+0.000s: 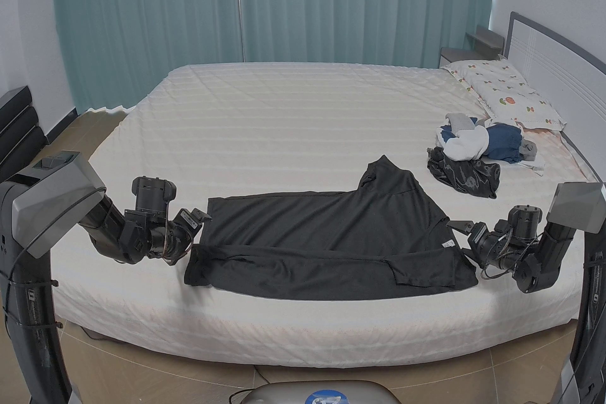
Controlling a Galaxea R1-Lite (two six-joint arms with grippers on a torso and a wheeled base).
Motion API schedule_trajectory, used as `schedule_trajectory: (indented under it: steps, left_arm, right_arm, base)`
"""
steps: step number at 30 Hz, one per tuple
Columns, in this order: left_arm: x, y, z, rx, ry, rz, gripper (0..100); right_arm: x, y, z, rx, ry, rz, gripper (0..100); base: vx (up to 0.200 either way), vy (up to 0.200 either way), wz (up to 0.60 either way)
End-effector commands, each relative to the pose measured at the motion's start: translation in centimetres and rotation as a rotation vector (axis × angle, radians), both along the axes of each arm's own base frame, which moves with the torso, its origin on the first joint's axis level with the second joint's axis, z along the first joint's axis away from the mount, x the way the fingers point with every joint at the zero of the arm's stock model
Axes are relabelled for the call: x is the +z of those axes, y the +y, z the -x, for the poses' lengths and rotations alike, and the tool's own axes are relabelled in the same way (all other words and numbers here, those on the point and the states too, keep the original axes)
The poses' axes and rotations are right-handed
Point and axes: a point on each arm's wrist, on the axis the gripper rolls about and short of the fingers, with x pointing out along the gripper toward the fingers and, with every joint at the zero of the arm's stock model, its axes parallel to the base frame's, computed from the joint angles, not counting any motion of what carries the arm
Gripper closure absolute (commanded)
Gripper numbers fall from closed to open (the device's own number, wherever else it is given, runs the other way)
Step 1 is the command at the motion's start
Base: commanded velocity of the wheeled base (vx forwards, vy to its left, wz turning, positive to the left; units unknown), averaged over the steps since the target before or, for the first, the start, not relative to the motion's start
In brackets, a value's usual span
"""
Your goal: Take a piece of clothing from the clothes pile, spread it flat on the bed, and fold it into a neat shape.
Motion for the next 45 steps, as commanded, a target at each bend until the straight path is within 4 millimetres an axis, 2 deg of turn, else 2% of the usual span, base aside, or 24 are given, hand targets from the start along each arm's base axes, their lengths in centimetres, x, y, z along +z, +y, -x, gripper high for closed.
schedule_trajectory:
  steps: [1,6,14,19,24,29,34,40,43,45]
  left_arm:
    - [0.5,-1.6,0.7,-0.047,0.035,-0.012,0]
    - [0.0,-2.6,0.9,-0.082,0.075,-0.03,0]
    - [-0.2,-3.0,-1.0,-0.079,0.04,-0.035,0]
    - [-1.3,-3.0,-2.2,-0.063,0.03,-0.041,0]
    - [-0.5,-0.8,-4.6,0.06,-0.059,-0.019,0]
    - [-0.7,1.1,-5.8,0.157,-0.144,0.058,0]
    - [-0.8,1.5,-5.4,0.162,-0.134,0.061,0]
    - [-0.1,1.7,-3.1,0.044,-0.095,0.043,0]
    - [1.2,1.6,-1.2,-0.025,-0.082,0.055,0]
    - [1.8,1.4,-0.6,-0.048,-0.085,0.069,0]
  right_arm:
    - [-1.0,0.0,0.2,-0.001,0.017,-0.001,0]
    - [-1.1,0.0,0.5,0.0,0.006,-0.002,0]
    - [-1.4,0.2,0.6,0.004,-0.006,0.001,0]
    - [-1.4,0.2,0.7,0.004,-0.007,0.001,0]
    - [-1.7,0.2,0.7,0.005,-0.015,0.003,0]
    - [-1.9,0.2,0.9,0.005,-0.017,0.003,0]
    - [-1.9,0.2,0.9,0.005,-0.019,0.005,0]
    - [-1.9,0.2,0.9,0.006,-0.016,0.006,0]
    - [-1.9,0.3,0.9,0.008,-0.017,0.007,0]
    - [-1.9,0.3,0.9,0.008,-0.017,0.008,0]
  base:
    - [0.0,0.0,0.0]
    - [0.0,0.0,0.0]
    - [0.0,0.0,0.0]
    - [0.0,0.0,0.0]
    - [0.0,0.0,0.0]
    - [0.0,0.0,0.0]
    - [0.0,0.0,0.0]
    - [0.0,0.0,0.0]
    - [0.0,0.0,0.0]
    - [0.0,0.0,0.0]
